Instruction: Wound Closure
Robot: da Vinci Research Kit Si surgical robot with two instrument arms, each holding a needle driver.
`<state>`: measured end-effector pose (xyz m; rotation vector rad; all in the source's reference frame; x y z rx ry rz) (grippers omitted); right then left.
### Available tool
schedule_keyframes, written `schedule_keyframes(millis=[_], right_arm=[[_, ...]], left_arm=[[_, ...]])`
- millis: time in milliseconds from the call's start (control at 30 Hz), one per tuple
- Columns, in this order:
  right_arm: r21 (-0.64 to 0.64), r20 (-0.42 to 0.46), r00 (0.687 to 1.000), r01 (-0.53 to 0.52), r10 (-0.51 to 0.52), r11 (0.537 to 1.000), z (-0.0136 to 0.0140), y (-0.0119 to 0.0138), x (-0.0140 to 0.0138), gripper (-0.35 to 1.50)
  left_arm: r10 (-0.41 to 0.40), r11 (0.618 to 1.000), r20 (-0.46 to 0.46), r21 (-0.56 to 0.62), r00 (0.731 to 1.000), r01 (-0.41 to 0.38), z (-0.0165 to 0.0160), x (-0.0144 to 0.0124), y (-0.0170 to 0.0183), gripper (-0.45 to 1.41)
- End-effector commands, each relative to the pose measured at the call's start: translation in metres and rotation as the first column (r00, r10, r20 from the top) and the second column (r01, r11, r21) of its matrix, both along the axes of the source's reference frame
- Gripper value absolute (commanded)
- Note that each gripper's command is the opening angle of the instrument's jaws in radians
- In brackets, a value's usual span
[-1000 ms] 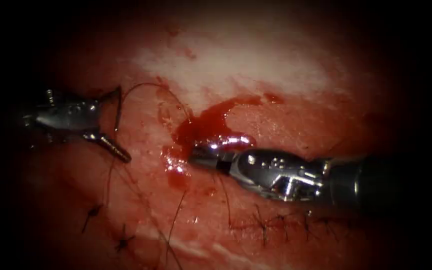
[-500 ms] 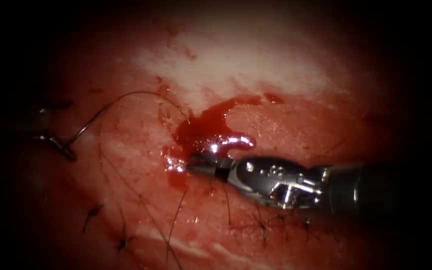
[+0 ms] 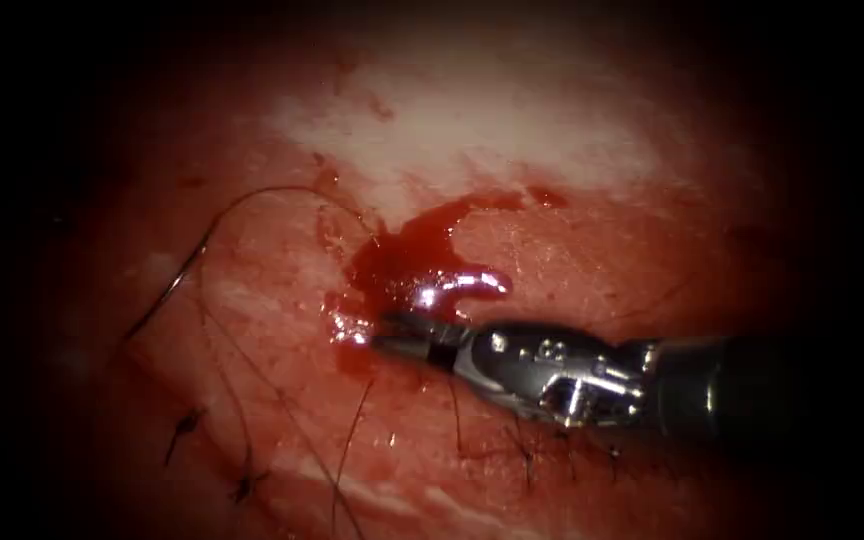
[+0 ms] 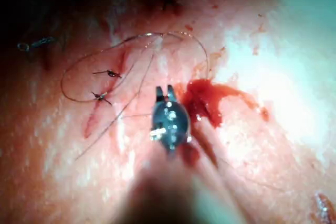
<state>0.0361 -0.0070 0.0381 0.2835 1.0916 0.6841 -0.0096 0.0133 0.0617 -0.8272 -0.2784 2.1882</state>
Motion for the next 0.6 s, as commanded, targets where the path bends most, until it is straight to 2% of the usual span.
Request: schedule_keyframes(millis=[33,133,233,367,400,500,600], right_arm=[[0.002,-0.002,1.000,0.002,-0.002,1.000,0.0004,-0.0007,0.0006,0.29],[0.002,-0.002,1.000,0.002,-0.002,1.000,0.0004,-0.0007,0.0006,0.29],[0.002,-0.002,1.000,0.002,-0.002,1.000,0.0004,-0.0007,0.0006,0.29],[0.002,-0.002,1.000,0.002,-0.002,1.000,0.0004,-0.0007,0.0006,0.29],[0.002,-0.002,1.000,0.002,-0.002,1.000,0.0004,-0.0008,0.0006,0.29],[0.012,-0.003,1.000,-0.003,0.003,1.000,0.0003,-0.0008,0.0007,0.31],[0.012,-0.003,1.000,-0.003,0.003,1.000,0.0003,-0.0010,0.0007,0.31]], left_arm=[[-0.010,1.000,0.019,0.008,1.000,0.010,0.0001,-0.0010,-0.0007,0.69],[-0.010,0.999,0.110,0.040,0.994,0.006,-0.0014,-0.0031,-0.0027,0.67],[0.015,0.996,0.209,0.084,0.978,-0.034,-0.0022,-0.0067,-0.0070,0.64],[-0.006,0.980,0.297,0.189,0.955,-0.053,-0.0018,-0.0110,-0.0117,0.54],[-0.007,0.972,0.325,0.223,0.946,-0.069,-0.0012,-0.0129,-0.0135,0.54],[-0.055,0.960,0.319,0.278,0.946,-0.039,0.0002,-0.0146,-0.0149,0.52],[-0.098,0.947,0.308,0.322,0.946,-0.007,0.0018,-0.0150,-0.0156,0.52]])
